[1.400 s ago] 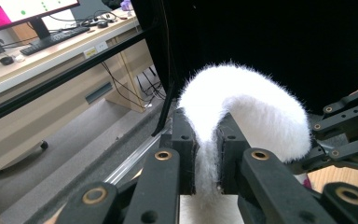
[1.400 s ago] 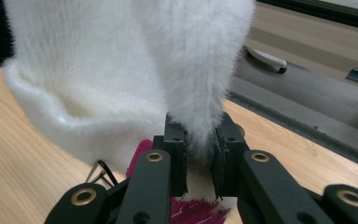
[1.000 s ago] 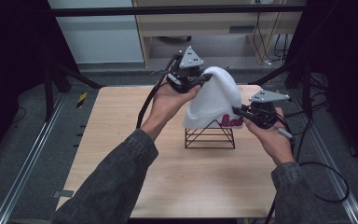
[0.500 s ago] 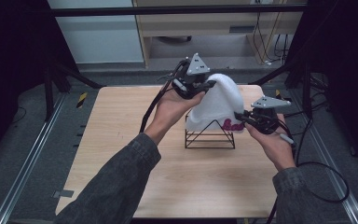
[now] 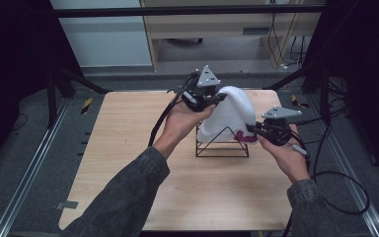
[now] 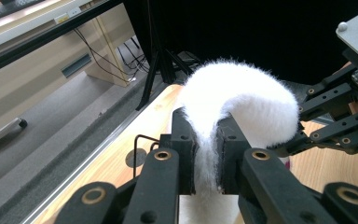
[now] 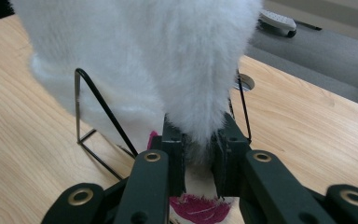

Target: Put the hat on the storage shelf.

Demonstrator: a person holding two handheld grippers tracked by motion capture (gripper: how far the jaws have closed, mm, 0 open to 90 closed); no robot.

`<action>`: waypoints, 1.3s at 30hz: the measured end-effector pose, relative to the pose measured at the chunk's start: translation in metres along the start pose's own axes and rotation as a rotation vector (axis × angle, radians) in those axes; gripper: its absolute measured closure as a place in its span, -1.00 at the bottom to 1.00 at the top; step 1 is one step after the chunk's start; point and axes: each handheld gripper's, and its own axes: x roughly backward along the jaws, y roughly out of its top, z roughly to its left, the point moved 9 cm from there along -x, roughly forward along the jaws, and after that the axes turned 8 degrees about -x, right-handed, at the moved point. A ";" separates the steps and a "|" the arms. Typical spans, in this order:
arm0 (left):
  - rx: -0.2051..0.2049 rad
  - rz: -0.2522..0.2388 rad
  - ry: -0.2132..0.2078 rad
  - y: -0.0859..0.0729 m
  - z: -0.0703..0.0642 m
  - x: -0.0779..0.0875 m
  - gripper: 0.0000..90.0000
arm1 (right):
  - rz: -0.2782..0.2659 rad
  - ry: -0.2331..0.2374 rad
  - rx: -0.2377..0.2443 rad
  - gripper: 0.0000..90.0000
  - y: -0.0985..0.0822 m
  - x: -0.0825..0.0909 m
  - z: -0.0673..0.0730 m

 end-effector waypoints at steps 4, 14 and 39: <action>0.003 0.003 0.000 -0.003 -0.001 -0.001 0.79 | 0.009 -0.002 0.010 0.74 -0.001 -0.002 0.000; 0.008 0.003 -0.001 -0.006 -0.004 -0.002 0.79 | 0.022 0.000 0.007 0.74 -0.004 -0.006 0.001; 0.029 0.052 -0.018 -0.029 -0.011 -0.015 0.79 | 0.069 -0.012 -0.018 0.71 -0.024 -0.020 -0.002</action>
